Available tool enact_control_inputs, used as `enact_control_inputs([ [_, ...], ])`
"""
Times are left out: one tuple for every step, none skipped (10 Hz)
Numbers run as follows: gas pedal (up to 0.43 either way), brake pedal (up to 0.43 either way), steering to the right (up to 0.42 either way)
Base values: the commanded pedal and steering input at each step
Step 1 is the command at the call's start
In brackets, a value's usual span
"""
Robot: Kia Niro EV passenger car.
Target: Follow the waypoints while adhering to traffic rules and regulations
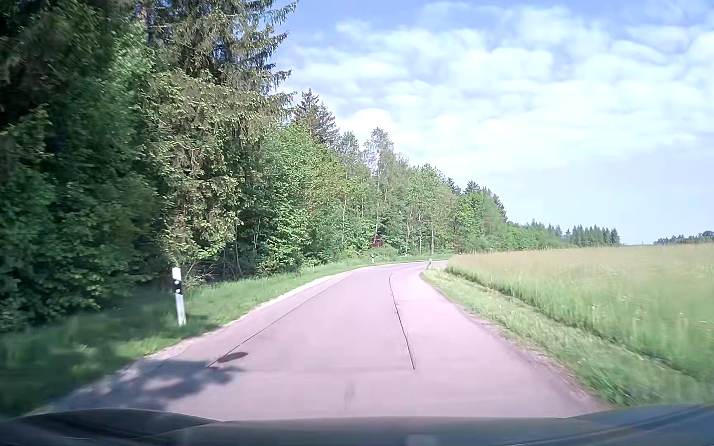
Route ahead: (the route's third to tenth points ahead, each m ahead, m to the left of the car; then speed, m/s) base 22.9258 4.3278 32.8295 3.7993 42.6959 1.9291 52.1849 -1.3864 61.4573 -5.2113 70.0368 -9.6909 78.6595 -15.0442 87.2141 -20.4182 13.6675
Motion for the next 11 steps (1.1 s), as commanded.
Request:
enact_control_inputs([
  [0.039, 0.000, 0.005],
  [0.047, 0.000, 0.005],
  [0.047, 0.000, 0.005],
  [0.047, 0.000, 0.005],
  [0.047, 0.000, 0.004],
  [0.047, 0.000, 0.005],
  [0.047, 0.000, 0.005],
  [0.047, 0.000, 0.004],
  [0.047, 0.000, 0.004],
  [0.047, 0.000, 0.004],
  [0.047, 0.000, 0.004],
])
